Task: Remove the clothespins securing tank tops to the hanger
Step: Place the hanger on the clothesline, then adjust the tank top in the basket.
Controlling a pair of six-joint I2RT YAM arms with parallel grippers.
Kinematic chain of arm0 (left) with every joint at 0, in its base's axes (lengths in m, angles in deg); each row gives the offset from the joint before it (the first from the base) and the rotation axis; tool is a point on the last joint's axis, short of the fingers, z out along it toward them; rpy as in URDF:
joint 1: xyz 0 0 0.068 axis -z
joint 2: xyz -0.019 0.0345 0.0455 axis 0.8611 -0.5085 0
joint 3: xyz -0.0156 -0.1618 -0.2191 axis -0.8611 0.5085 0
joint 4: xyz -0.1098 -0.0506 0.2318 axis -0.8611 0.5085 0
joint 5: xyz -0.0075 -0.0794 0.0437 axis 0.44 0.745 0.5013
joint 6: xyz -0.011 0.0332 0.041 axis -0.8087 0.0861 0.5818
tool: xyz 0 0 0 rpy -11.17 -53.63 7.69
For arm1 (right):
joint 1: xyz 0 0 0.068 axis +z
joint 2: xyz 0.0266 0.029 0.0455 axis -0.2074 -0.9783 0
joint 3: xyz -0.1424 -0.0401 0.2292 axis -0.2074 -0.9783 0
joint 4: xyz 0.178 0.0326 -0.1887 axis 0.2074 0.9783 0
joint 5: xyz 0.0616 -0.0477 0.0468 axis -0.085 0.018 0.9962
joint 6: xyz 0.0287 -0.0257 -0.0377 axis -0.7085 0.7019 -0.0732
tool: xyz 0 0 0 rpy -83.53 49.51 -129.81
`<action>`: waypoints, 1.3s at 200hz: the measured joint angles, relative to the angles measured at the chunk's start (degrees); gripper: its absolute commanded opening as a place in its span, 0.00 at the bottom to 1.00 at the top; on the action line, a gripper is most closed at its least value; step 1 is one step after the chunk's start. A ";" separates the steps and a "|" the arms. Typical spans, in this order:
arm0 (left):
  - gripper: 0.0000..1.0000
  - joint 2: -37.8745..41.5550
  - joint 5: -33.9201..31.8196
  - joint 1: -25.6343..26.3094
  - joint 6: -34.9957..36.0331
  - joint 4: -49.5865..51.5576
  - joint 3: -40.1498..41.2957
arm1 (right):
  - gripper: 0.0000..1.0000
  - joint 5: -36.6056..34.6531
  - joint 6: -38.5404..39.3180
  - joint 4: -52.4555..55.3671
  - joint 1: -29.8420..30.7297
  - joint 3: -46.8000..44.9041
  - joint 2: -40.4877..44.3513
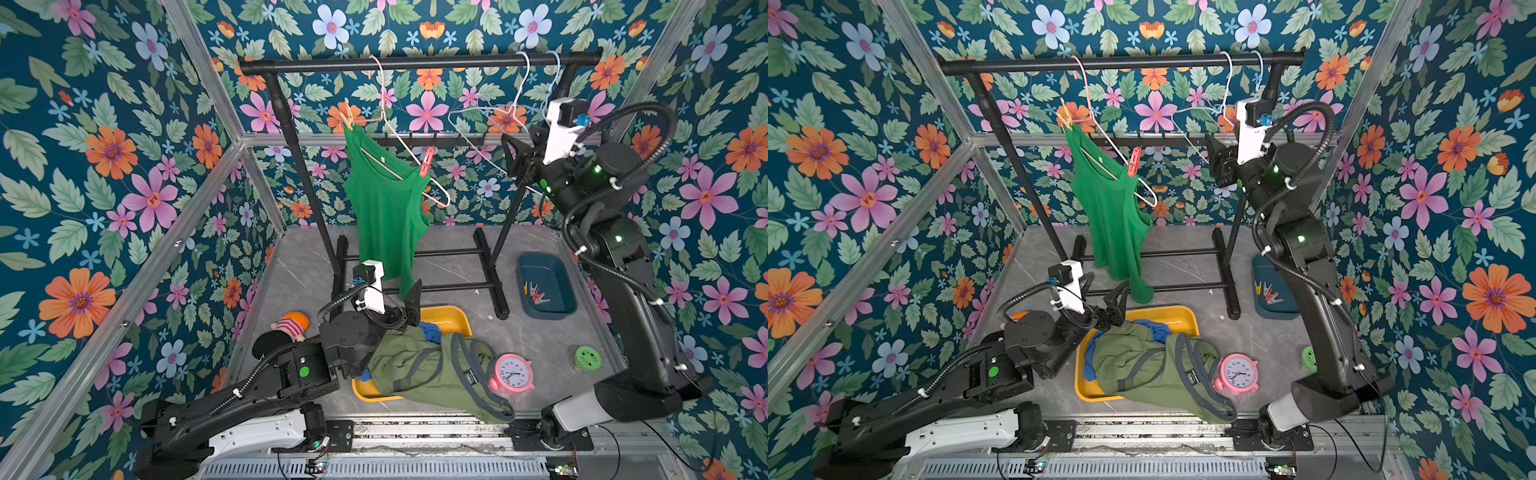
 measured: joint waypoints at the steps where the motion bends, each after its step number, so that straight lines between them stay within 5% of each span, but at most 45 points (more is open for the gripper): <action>1: 0.96 0.04 -0.02 0.00 -0.02 0.02 0.00 | 0.62 0.00 -0.04 0.02 0.02 -0.31 0.24; 55: 0.96 0.02 0.04 0.00 0.48 1.60 -0.55 | 0.61 0.07 -6.01 1.09 0.39 -22.45 18.27; 94: 0.97 -1.53 0.92 0.00 1.75 1.64 -2.14 | 0.58 4.09 -12.59 11.61 0.59 -32.72 22.88; 129: 0.97 -2.23 1.16 0.00 2.75 1.79 -2.93 | 0.56 8.72 -17.79 23.82 1.97 -37.05 19.85; 171: 0.97 -1.29 1.14 0.00 2.67 2.03 -1.99 | 0.55 11.98 -21.00 34.07 10.62 -43.87 12.98; 260: 0.99 -1.53 1.18 0.00 2.58 2.34 -1.88 | 0.54 13.44 -28.55 37.64 18.43 -54.66 8.83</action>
